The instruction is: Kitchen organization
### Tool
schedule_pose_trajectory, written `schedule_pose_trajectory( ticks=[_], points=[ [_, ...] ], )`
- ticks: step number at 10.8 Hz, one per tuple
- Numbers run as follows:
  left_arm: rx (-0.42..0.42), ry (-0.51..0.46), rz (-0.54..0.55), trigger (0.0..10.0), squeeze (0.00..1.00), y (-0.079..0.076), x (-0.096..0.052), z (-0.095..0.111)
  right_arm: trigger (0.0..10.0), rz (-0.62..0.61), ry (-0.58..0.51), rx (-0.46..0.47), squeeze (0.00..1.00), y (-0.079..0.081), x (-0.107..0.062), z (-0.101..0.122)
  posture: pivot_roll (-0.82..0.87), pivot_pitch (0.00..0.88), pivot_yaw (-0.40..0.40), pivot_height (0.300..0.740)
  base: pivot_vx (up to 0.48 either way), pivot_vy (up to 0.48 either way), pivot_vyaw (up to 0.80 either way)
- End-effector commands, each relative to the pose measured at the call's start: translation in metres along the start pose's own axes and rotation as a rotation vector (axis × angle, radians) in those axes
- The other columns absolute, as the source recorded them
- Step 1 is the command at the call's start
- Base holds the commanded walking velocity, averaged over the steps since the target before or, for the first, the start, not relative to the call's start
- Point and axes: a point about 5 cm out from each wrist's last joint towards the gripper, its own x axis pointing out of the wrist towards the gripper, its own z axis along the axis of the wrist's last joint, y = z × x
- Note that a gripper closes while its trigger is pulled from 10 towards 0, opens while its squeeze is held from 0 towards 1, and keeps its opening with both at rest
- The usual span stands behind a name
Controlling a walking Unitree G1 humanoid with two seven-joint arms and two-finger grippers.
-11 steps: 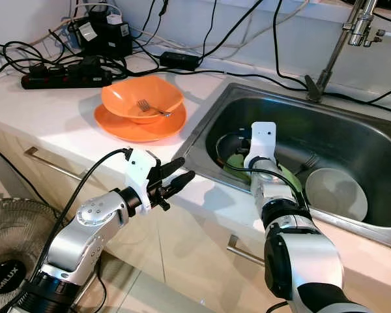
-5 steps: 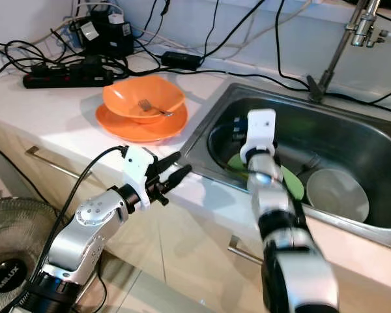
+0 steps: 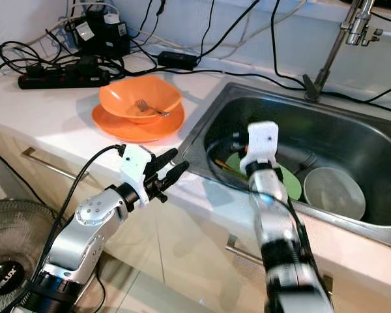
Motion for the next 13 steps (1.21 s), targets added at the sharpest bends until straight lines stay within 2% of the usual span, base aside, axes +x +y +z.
schedule_pose_trajectory(
  ticks=[1, 3, 4, 6, 7, 8, 9, 10, 11, 12, 13],
  points=[
    [0.017, -0.007, 0.015, 10.0, 0.0, 0.003, 0.001, 0.002, 10.0, 0.023, -0.029, 0.014, 0.0, 0.003, -0.001, 0.005, 0.19, 0.033, -0.022, 0.74, 0.0, 0.0, 0.0],
    [0.067, -0.016, 0.056, 10.0, 0.0, 0.008, -0.002, 0.003, 10.0, 0.051, -0.012, 0.062, 0.0, 0.017, -0.015, -0.004, 0.19, 0.03, -0.018, 0.74, 0.0, 0.0, 0.0],
    [0.135, -0.031, 0.109, 10.0, 0.0, 0.014, -0.002, 0.009, 10.0, 0.049, 0.019, 0.069, 0.0, 0.021, -0.019, -0.011, 0.19, 0.027, -0.018, 0.74, 0.0, 0.0, 0.0],
    [0.379, -0.022, 0.207, 10.0, 0.0, 0.031, 0.001, 0.021, 10.0, 0.058, 0.03, 0.076, 0.0, 0.027, -0.021, -0.011, 0.19, 0.019, -0.016, 0.74, 0.0, 0.0, 0.0],
    [0.468, 0.01, 0.208, 10.0, 0.0, 0.035, 0.004, 0.021, 10.0, 0.051, 0.024, 0.084, 0.0, 0.028, -0.02, -0.01, 0.19, 0.011, -0.013, 0.74, 0.0, 0.0, 0.0],
    [0.521, 0.027, 0.19, 10.0, 0.0, 0.036, 0.007, 0.019, 10.0, 0.044, 0.022, 0.082, 0.0, 0.027, -0.019, -0.009, 0.19, 0.008, -0.012, 0.74, 0.0, 0.0, 0.0],
    [0.553, 0.029, 0.188, 10.0, 0.78, 0.036, 0.009, 0.02, 10.0, 0.037, 0.022, 0.082, 0.0, 0.025, -0.019, -0.009, 0.19, 0.008, -0.012, 0.74, 0.0, 0.0, 0.0],
    [0.582, 0.032, 0.184, 10.0, 1.0, 0.036, 0.014, 0.022, 10.0, 0.031, 0.025, 0.078, 0.0, 0.024, -0.018, -0.009, 0.18, 0.001, -0.01, 0.74, 0.0, 0.0, 0.0],
    [0.664, 0.036, 0.173, 10.0, 0.3, 0.036, 0.02, 0.024, 10.0, 0.026, 0.025, 0.079, 0.0, 0.024, -0.018, -0.009, 0.18, 0.0, -0.009, 0.74, 0.0, 0.0, 0.0],
    [0.718, 0.012, 0.191, 10.0, 0.0, 0.04, 0.025, 0.032, 10.0, 0.024, 0.023, 0.079, 0.0, 0.025, -0.018, -0.008, 0.18, 0.0, -0.008, 0.74, 0.0, 0.0, 0.0],
    [0.744, 0.005, 0.193, 10.0, 0.0, 0.041, 0.028, 0.035, 10.0, 0.023, 0.023, 0.077, 0.0, 0.024, -0.017, -0.008, 0.19, 0.0, -0.012, 0.74, 0.0, 0.0, 0.0]
  ],
)
